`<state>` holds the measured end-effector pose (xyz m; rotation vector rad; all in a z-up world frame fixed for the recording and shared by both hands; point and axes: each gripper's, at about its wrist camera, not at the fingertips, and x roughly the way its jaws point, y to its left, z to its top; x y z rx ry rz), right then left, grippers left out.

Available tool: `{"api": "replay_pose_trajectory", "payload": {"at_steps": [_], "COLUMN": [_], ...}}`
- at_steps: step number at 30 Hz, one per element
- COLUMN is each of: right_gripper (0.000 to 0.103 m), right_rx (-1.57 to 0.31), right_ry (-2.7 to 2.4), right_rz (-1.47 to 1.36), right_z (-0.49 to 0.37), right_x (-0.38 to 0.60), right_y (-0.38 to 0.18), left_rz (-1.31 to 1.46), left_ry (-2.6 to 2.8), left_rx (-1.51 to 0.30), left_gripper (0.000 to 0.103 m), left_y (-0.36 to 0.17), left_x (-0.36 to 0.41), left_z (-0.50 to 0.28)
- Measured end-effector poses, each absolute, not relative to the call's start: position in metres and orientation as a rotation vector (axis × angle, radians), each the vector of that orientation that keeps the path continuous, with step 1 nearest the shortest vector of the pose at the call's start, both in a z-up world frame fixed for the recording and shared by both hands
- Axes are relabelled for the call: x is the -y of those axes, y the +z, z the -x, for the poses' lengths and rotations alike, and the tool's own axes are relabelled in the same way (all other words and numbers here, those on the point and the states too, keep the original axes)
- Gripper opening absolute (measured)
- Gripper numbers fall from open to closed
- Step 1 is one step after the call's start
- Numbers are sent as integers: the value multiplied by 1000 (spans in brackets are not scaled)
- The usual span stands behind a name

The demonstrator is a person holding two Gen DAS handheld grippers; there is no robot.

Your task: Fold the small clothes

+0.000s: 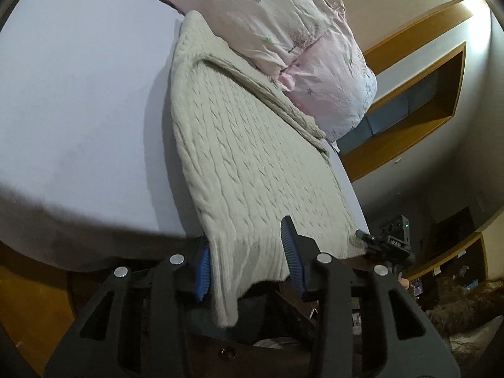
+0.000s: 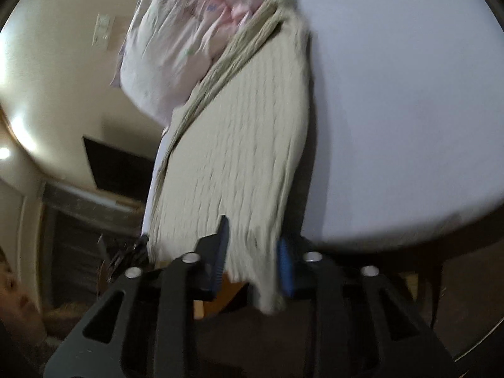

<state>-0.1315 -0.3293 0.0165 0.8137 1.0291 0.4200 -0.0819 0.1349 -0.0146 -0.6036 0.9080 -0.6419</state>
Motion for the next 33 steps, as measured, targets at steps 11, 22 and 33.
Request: {"api": "replay_pose_trajectory", "payload": {"at_steps": [11, 22, 33], "right_gripper": [7, 9, 101], "right_rx": [-583, -727, -513], "right_ry": [456, 32, 26], "right_rz": [-775, -989, -866], "right_z": [-8, -166, -131], "right_x": [353, 388, 386], "right_y": [120, 26, 62], "left_rz": [461, 420, 534], "left_ry": [-507, -193, -257], "left_rx": [-719, -905, -824], "left_gripper": [6, 6, 72], "left_y": [81, 33, 62], "left_x": [-132, -89, -127], "left_z": [-29, -254, -205]}}
